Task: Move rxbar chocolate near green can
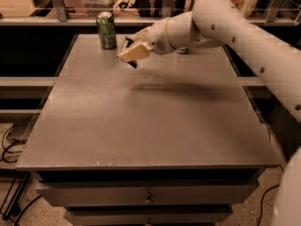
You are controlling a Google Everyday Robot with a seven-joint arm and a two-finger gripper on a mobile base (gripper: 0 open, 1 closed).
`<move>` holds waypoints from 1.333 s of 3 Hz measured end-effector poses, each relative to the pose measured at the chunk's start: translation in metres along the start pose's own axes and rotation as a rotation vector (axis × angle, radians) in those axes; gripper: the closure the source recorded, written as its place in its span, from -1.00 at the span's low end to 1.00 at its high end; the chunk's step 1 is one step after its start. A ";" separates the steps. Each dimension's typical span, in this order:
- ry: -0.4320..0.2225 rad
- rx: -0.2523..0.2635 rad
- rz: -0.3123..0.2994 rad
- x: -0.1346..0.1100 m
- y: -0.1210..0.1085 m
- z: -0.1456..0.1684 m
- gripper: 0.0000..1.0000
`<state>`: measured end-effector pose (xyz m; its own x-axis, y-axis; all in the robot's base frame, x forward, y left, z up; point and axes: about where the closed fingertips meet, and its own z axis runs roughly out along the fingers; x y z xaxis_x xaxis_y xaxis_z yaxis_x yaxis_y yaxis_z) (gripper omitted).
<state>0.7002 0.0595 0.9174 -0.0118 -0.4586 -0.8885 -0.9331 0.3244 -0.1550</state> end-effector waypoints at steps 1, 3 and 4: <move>-0.006 0.042 0.062 0.000 -0.024 0.038 1.00; 0.049 0.165 0.163 0.003 -0.072 0.092 0.66; 0.040 0.209 0.224 0.010 -0.091 0.104 0.20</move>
Offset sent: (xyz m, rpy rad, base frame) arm 0.1129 0.0602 -0.0329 0.0290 0.0890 -0.2595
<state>0.8223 0.1109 0.8774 -0.2267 -0.3879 -0.8934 -0.8115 0.5825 -0.0470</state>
